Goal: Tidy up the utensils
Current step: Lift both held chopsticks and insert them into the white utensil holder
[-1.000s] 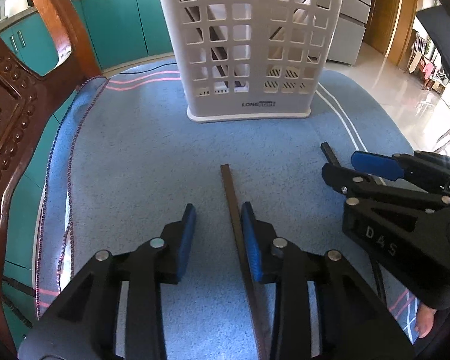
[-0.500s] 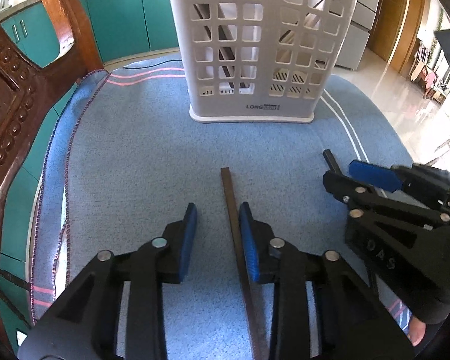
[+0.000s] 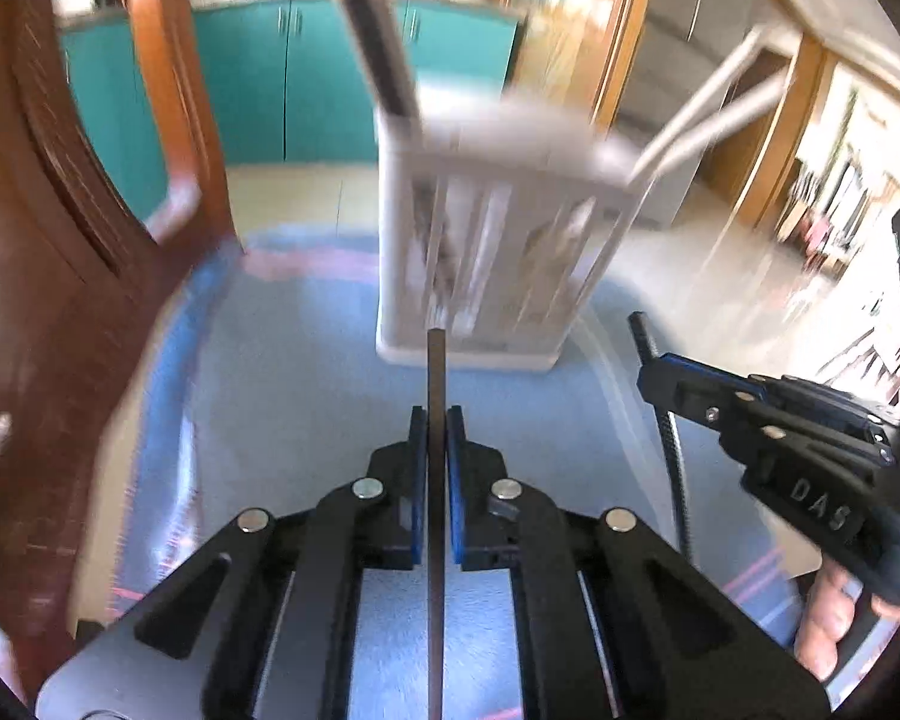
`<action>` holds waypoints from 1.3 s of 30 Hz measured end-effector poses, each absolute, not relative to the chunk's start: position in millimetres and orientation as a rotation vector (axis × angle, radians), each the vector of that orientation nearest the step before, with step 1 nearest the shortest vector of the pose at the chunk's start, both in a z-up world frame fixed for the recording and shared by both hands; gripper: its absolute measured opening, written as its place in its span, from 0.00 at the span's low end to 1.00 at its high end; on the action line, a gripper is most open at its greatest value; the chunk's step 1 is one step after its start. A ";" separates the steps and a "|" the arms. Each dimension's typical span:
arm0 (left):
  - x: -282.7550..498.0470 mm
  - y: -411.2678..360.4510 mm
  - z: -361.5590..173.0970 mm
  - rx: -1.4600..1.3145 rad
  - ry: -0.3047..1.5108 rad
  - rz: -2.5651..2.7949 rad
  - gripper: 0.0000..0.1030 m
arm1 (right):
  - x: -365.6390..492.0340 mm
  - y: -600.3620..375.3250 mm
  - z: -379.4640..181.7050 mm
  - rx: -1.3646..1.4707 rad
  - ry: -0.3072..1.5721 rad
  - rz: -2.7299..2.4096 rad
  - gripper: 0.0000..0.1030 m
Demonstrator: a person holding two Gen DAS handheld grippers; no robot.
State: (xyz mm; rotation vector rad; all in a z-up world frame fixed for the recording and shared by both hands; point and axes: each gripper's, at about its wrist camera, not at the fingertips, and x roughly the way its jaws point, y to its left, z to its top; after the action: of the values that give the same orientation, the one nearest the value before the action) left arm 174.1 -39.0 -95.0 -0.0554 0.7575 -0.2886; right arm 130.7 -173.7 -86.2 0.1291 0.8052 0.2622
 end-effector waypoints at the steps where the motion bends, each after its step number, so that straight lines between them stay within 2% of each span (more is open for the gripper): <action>1: 166.1 -35.8 -80.8 -0.063 0.719 -0.291 0.07 | 122.1 -176.7 -70.5 0.132 0.763 0.284 0.06; 10: 111.5 -13.5 60.8 -0.119 0.314 -0.364 0.07 | 88.8 -212.6 37.1 0.244 0.513 0.355 0.06; 15: 126.3 -3.5 100.2 -0.210 0.098 -0.330 0.07 | 109.0 -224.2 95.4 0.269 0.366 0.320 0.06; 20: 164.9 1.4 85.9 -0.282 0.019 -0.247 0.07 | 119.2 -229.5 123.3 0.277 0.185 0.231 0.06; 22: 180.9 -3.2 72.8 -0.247 0.044 -0.207 0.07 | 119.1 -226.5 121.3 0.271 0.159 0.189 0.06; 30: 230.0 -9.8 35.3 -0.215 0.189 -0.196 0.07 | 151.2 -213.4 74.8 0.223 0.237 0.151 0.06; 39: 239.5 -42.4 4.2 -0.119 0.280 -0.220 0.07 | 160.1 -191.7 42.6 0.143 0.302 0.148 0.06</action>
State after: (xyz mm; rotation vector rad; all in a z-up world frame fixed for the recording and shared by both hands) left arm 239.5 -42.4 4.2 -0.1187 0.2798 -0.2198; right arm 160.1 -191.7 42.6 0.1433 0.3016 0.1480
